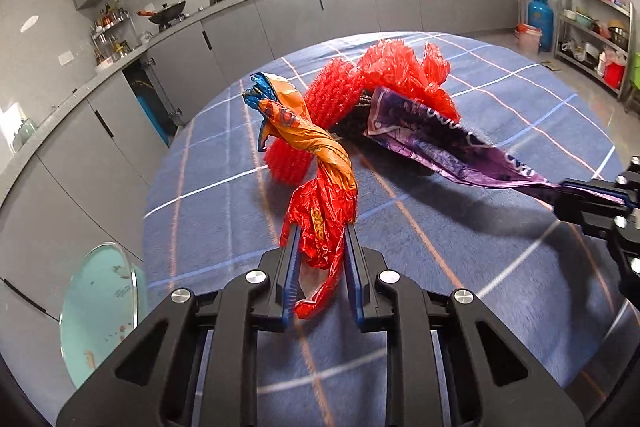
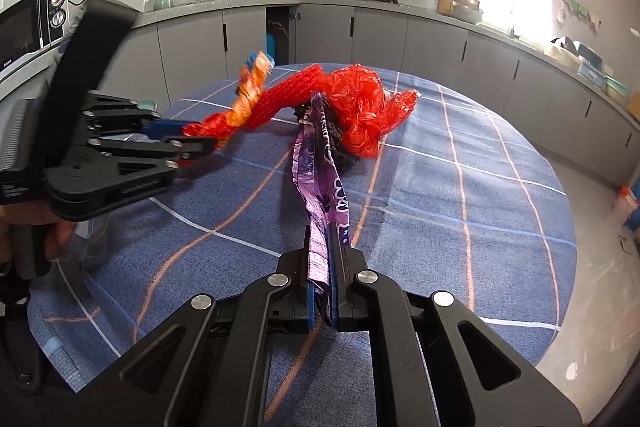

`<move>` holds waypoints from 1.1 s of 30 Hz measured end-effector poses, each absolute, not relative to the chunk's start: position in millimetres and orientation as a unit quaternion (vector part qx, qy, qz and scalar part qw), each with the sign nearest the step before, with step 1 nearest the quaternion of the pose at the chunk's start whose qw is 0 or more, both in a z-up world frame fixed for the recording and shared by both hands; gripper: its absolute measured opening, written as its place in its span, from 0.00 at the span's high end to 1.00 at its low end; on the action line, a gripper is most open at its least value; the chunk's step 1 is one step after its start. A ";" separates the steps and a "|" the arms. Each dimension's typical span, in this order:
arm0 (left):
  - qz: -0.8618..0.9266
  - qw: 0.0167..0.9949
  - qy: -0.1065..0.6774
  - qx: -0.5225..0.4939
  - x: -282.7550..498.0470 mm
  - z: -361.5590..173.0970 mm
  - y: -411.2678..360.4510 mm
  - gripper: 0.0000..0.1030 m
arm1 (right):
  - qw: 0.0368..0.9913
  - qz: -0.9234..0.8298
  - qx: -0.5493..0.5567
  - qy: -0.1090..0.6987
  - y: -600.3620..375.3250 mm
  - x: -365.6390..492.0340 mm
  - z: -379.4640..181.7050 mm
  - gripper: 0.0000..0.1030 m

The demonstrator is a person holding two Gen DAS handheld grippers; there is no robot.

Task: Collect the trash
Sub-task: 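Grasp the purple wrapper with the right tool while the left tool grasps the orange wrapper, then carry the orange wrapper with the left tool and purple wrapper with the right tool over the bin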

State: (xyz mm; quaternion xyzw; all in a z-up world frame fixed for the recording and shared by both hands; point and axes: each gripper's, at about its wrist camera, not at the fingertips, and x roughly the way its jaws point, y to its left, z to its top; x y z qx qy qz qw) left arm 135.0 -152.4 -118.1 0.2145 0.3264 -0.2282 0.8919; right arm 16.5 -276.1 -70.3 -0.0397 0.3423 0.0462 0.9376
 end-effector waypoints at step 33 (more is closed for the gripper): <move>-0.140 0.935 0.248 0.209 88.2 -59.7 -88.9 0.80 | 0.958 0.081 -0.045 0.271 -237.2 25.0 -28.8 0.94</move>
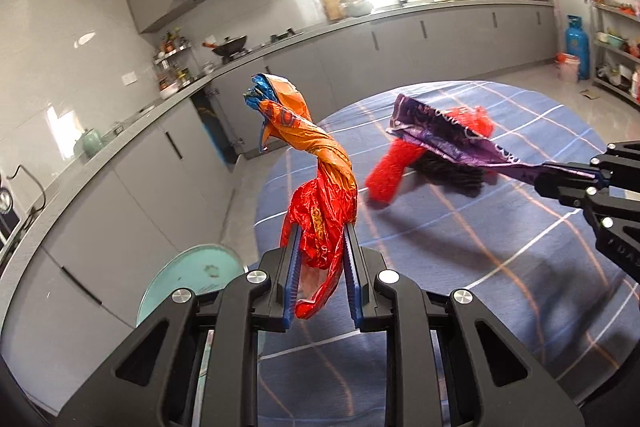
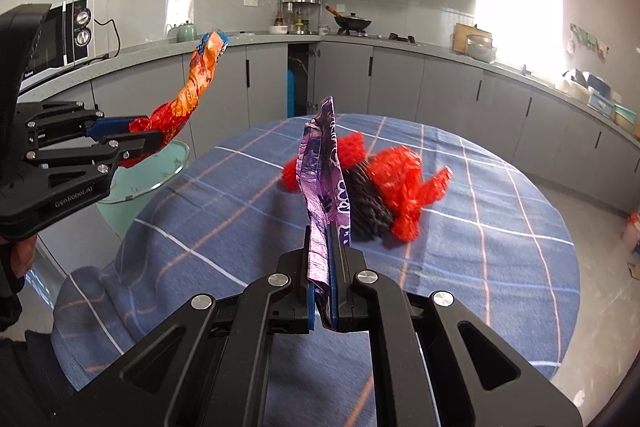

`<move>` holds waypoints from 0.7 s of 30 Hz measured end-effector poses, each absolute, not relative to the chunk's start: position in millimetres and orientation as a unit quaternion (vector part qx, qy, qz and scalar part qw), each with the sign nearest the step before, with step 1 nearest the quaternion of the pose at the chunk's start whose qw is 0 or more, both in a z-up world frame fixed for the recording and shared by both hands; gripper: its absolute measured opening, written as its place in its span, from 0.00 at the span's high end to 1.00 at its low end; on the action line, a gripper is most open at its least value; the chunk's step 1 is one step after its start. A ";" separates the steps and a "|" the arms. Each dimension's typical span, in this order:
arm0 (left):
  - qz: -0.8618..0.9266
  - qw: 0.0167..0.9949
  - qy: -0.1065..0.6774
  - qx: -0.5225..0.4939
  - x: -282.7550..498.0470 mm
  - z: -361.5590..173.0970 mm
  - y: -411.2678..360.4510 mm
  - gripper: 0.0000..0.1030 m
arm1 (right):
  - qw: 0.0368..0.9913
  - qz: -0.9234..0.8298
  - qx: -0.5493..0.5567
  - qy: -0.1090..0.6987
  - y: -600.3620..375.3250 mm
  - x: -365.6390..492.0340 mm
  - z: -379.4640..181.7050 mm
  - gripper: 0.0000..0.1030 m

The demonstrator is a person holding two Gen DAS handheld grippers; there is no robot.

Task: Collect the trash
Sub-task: 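Carry the orange wrapper with the left tool and purple wrapper with the right tool over the bin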

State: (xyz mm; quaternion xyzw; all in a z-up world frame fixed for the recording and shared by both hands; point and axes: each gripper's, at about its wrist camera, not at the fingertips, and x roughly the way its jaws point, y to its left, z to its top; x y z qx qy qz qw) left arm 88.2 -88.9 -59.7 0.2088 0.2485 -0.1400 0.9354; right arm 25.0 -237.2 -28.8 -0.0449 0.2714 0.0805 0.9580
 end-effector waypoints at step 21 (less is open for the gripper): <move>-0.039 0.956 0.246 0.152 120.2 -46.3 -19.1 0.80 | 0.961 0.135 -0.040 0.240 -182.3 94.2 -7.5 0.94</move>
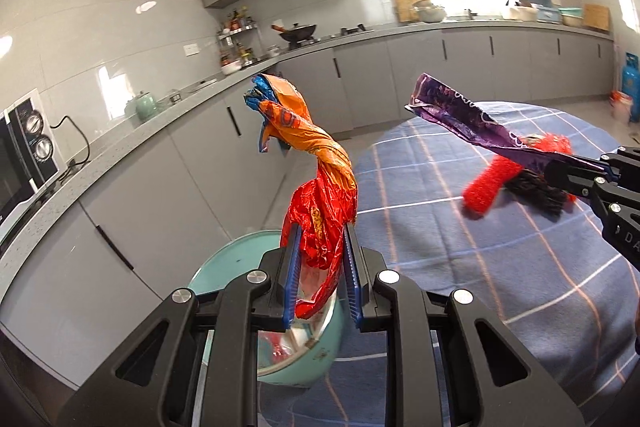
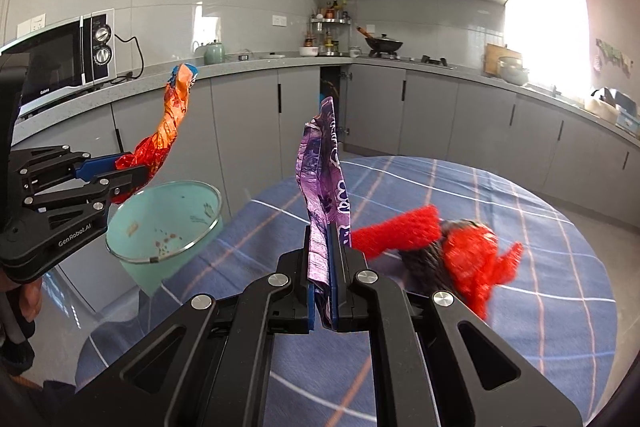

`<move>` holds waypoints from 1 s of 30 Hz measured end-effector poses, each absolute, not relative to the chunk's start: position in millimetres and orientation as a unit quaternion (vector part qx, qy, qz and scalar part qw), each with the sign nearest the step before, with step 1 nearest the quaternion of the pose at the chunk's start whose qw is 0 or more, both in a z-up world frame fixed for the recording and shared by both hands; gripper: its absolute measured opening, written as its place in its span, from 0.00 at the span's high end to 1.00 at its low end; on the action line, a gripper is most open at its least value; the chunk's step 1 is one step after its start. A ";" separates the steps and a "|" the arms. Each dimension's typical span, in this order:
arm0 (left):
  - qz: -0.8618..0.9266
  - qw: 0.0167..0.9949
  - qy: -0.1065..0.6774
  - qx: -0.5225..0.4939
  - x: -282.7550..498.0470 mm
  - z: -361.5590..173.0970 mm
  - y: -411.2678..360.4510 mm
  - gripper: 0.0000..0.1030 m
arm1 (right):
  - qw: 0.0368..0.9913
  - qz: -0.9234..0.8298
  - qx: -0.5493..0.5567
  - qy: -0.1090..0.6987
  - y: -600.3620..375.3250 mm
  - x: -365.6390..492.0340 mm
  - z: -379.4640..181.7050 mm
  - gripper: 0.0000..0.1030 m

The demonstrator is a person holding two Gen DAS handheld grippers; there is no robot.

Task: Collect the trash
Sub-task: 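Carry the orange wrapper with the left tool and purple wrapper with the right tool over the bin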

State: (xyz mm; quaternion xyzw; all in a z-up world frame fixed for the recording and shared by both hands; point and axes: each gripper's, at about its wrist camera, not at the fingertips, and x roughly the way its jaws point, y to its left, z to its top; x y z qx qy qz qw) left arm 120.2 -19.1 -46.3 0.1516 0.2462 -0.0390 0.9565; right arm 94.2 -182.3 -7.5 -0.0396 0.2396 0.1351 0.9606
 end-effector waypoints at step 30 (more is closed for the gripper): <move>0.057 0.959 0.247 0.124 152.2 -39.0 58.1 0.80 | 0.948 0.201 -0.055 0.239 -97.8 156.4 -3.9 0.94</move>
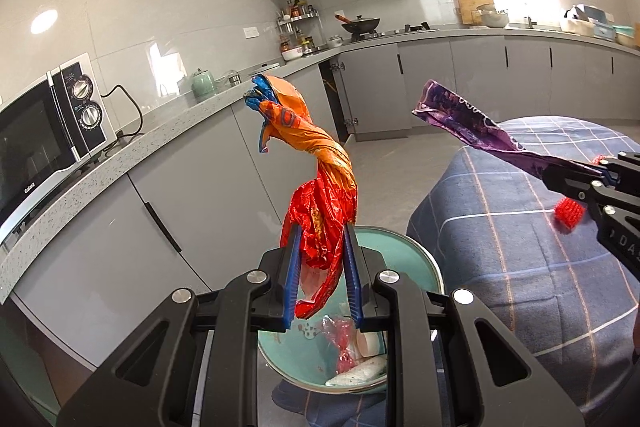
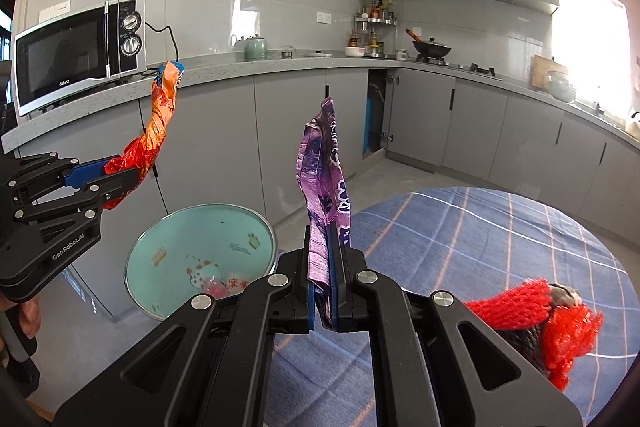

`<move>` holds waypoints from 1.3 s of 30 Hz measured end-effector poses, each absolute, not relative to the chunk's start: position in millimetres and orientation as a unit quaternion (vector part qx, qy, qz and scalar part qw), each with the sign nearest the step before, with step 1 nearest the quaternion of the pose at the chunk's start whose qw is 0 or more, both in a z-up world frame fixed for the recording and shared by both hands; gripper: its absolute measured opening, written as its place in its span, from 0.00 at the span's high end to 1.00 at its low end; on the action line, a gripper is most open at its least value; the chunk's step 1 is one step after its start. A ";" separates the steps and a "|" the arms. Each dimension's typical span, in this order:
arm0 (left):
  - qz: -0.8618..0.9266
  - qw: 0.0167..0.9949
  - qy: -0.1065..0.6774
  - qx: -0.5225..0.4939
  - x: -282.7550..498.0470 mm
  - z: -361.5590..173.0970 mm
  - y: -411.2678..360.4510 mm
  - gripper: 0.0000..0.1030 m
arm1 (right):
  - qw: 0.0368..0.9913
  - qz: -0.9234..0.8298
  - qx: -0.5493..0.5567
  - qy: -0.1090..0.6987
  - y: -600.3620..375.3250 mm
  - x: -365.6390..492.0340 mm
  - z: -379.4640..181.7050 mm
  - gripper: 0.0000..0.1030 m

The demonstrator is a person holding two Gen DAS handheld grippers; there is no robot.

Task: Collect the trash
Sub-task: 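Carry the orange wrapper with the left tool and purple wrapper with the right tool over the bin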

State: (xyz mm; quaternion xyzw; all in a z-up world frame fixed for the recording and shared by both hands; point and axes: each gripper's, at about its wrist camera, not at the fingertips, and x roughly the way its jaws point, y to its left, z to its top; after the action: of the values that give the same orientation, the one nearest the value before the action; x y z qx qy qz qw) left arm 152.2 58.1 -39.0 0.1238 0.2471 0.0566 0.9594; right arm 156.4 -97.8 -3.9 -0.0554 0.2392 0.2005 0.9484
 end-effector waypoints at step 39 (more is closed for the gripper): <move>0.102 0.949 0.274 0.113 168.8 -47.7 100.3 0.80 | 0.925 0.255 -0.096 0.267 -26.6 187.0 -22.7 0.94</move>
State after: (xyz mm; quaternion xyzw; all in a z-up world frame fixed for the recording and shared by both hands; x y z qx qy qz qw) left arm 168.8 100.3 -47.7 0.1133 0.2745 0.1017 0.9495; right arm 187.0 -26.6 -22.7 -0.0955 0.2665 0.2546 0.9247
